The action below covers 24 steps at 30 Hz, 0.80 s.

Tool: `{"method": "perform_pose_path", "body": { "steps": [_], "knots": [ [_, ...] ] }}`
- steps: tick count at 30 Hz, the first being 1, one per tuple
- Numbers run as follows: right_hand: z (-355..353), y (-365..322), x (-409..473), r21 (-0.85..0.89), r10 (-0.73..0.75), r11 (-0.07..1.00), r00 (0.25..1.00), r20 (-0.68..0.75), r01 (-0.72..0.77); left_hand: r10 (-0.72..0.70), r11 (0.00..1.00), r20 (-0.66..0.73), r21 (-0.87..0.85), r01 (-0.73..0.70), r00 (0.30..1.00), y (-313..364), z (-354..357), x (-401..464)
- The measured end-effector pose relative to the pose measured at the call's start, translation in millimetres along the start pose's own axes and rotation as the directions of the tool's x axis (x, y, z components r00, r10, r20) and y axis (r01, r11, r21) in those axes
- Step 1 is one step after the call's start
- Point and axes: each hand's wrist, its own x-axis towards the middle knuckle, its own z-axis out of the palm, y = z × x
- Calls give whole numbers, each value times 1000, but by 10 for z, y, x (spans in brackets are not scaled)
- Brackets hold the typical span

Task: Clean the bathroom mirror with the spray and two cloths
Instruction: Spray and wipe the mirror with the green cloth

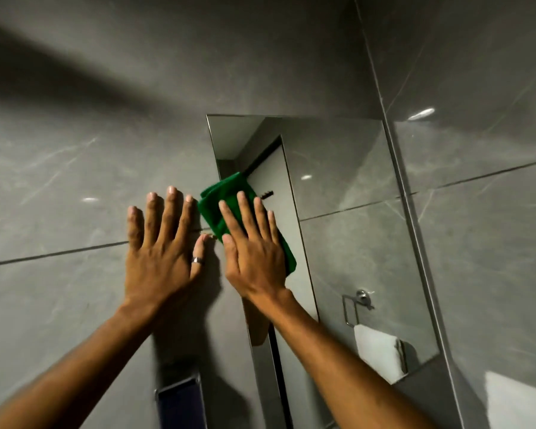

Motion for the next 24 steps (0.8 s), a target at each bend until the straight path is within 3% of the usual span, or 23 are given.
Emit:
{"method": "perform_pose_path", "body": {
  "steps": [4,9,14,17,20,24],
  "knots": [
    [-83,494,-231,-44,97,994,995,-6,-97,100,994,34,47,-101,994,30,58,-349],
    [-312,1358,-263,-37,333,941,941,-54,-336,160,983,64,76,-165,985,81,97,-534],
    [-553,2426,-379,-22,556,829,829,-60,-558,181,978,22,99,-182,983,64,140,-522],
    [-638,2847,-641,-26,701,706,704,-115,-708,189,976,-4,107,-187,982,62,166,-526],
    [-573,2778,-892,18,781,618,610,-136,-786,184,977,-3,112,-183,983,97,168,-490],
    [-323,1940,-1126,-12,692,717,714,-106,-697,175,980,5,95,-175,985,121,154,-483]
  ]
}}
